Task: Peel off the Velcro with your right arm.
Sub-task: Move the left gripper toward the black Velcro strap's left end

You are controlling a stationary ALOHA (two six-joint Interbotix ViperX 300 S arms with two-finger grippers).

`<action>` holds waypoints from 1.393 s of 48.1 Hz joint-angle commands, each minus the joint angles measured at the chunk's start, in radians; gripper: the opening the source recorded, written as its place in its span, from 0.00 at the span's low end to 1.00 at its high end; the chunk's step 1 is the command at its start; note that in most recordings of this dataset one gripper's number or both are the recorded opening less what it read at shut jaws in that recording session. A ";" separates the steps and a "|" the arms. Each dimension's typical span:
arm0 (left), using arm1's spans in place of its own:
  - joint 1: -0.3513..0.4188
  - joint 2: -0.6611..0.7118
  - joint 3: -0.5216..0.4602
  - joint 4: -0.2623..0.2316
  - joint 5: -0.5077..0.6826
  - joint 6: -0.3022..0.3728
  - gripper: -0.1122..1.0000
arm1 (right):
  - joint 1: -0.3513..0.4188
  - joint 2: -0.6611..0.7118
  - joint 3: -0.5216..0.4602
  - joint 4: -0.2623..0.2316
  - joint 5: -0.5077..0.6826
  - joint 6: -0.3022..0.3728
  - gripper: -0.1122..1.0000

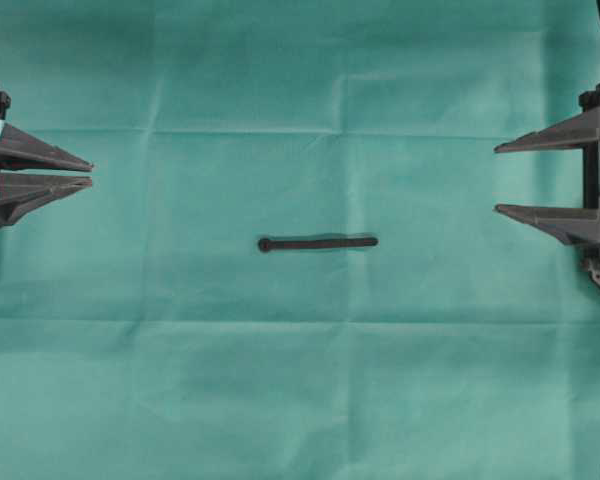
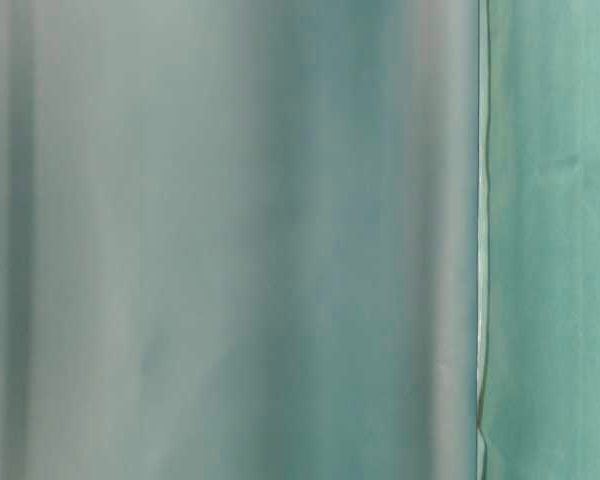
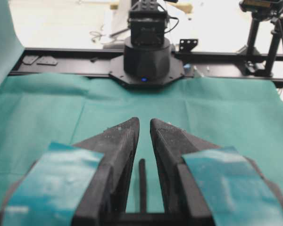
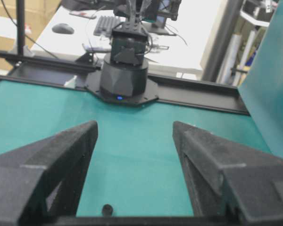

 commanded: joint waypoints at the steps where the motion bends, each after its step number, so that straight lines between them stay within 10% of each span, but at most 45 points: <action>1: -0.018 0.009 -0.002 -0.012 -0.015 0.002 0.32 | -0.002 0.003 0.002 0.005 -0.005 0.011 0.32; 15: -0.023 0.025 0.021 -0.014 -0.063 0.002 0.10 | -0.003 0.000 0.028 0.006 -0.014 0.012 0.03; 26: -0.023 0.029 0.029 -0.014 -0.083 0.000 0.12 | -0.003 -0.003 0.037 0.005 -0.037 0.012 0.35; 35: -0.021 0.031 0.029 -0.014 -0.084 0.008 0.51 | -0.008 -0.003 0.043 0.006 -0.041 0.012 0.82; 40: -0.017 0.044 0.023 -0.015 -0.084 0.006 0.74 | -0.012 -0.003 0.043 0.006 -0.041 0.012 0.84; 67: 0.009 0.449 -0.179 -0.015 -0.210 0.005 0.70 | -0.025 -0.003 0.057 0.005 -0.055 0.012 0.84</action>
